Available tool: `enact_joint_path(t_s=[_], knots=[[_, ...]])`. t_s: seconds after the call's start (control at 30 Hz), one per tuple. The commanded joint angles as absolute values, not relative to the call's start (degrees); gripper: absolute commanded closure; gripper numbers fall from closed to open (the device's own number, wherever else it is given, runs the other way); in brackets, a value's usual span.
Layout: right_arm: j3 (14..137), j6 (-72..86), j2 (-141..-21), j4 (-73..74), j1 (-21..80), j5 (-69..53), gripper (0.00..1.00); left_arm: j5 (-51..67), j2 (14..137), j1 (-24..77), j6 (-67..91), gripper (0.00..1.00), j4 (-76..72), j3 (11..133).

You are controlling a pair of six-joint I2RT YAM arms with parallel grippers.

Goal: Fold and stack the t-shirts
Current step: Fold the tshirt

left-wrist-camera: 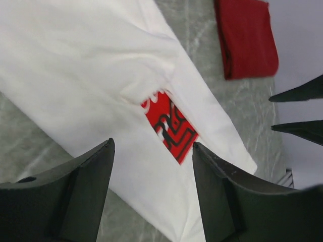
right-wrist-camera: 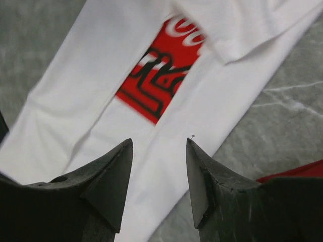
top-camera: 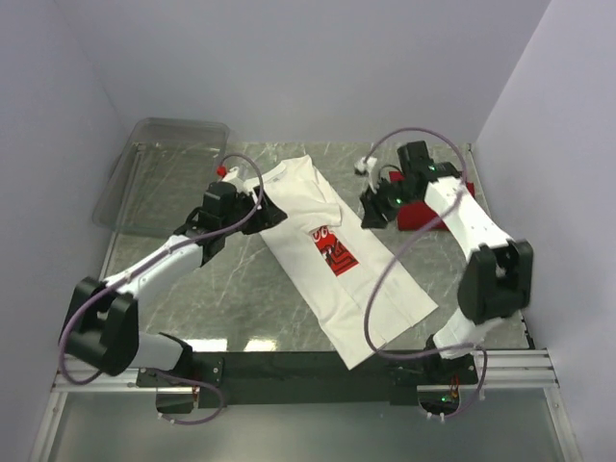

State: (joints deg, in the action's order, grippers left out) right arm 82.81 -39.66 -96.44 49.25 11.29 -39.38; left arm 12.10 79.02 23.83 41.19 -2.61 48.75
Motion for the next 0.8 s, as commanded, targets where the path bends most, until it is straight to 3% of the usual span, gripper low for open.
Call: enact_joint_path(t_s=[0.0,0.13,0.37,0.57,0.77], knots=[[69.93,-65.62,-85.72,54.76,10.55,-41.49,0.46,8.63,72.09,30.30,34.64,0.31,4.19,47.29],[58.64,-79.68,-73.07,56.33,7.74,-38.41,0.44,2.56,66.19,40.94,33.92,0.31,6.86,43.44],[50.11,-87.71,-66.10,65.56,1.59,-33.84,0.43,-8.34,61.43,69.11,32.62,0.25,3.96,37.71],[46.15,-91.05,-64.95,68.73,-3.42,-34.98,0.43,-16.16,71.70,87.59,27.96,0.26,0.45,38.49],[44.56,-91.76,-66.97,69.43,-5.45,-34.89,0.44,-23.37,84.27,96.84,24.88,0.26,-3.42,42.97]])
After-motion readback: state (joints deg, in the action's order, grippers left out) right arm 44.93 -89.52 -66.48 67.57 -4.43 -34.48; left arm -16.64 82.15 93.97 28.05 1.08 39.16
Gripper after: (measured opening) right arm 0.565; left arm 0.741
